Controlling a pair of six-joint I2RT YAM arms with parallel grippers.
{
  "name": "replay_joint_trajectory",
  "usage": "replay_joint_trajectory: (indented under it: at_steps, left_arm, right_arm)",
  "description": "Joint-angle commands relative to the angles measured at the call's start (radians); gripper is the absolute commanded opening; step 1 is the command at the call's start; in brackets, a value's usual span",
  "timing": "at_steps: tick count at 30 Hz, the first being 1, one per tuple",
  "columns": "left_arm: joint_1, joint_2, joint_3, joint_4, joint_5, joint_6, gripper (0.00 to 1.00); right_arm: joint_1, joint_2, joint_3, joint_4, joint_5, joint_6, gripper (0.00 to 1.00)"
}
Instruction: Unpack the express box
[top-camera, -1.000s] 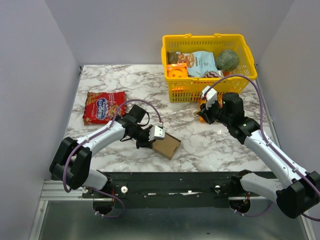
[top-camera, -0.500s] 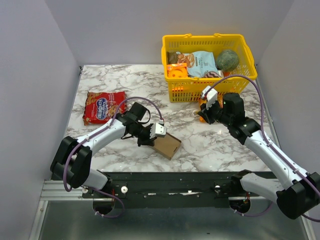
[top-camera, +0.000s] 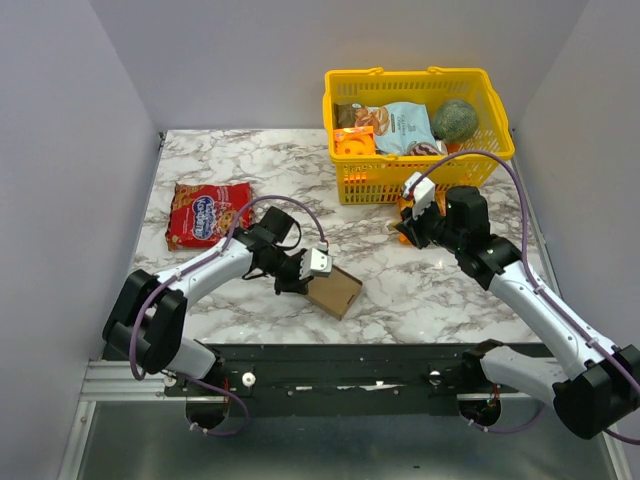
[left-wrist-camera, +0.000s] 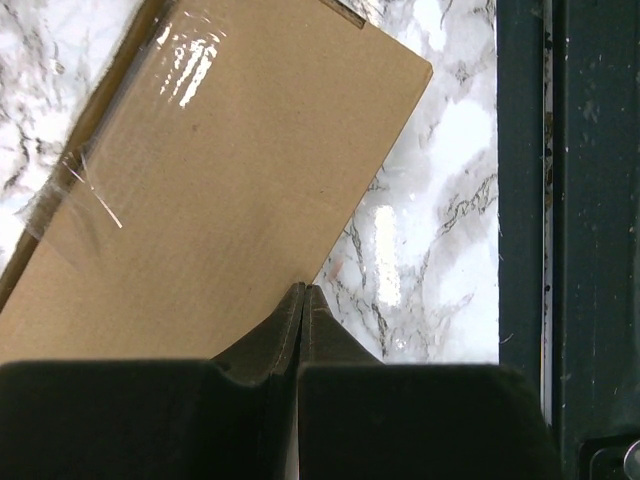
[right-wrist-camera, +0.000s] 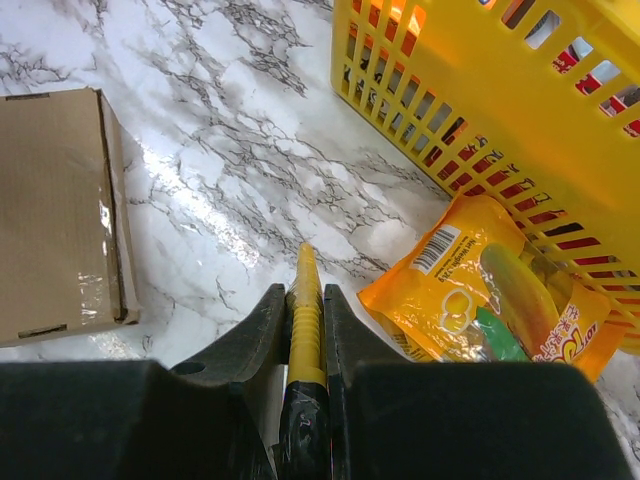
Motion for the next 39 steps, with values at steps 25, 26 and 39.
replay_joint_trajectory:
  at_steps: [25,26,39]
  left_arm:
    - [-0.004,-0.032,-0.163,0.087,-0.067,0.016,0.05]
    - [-0.004,-0.029,-0.169,0.098,-0.065,0.013,0.05]
    - [0.005,-0.193,-0.14,0.14,0.028,-0.114,0.06]
  right_arm:
    - [-0.005,0.066,0.019,0.038,-0.096,0.025,0.0]
    - [-0.003,0.091,0.017,0.047,-0.119,0.031,0.0]
    - [0.113,0.312,0.032,0.143,-0.225,0.12,0.0]
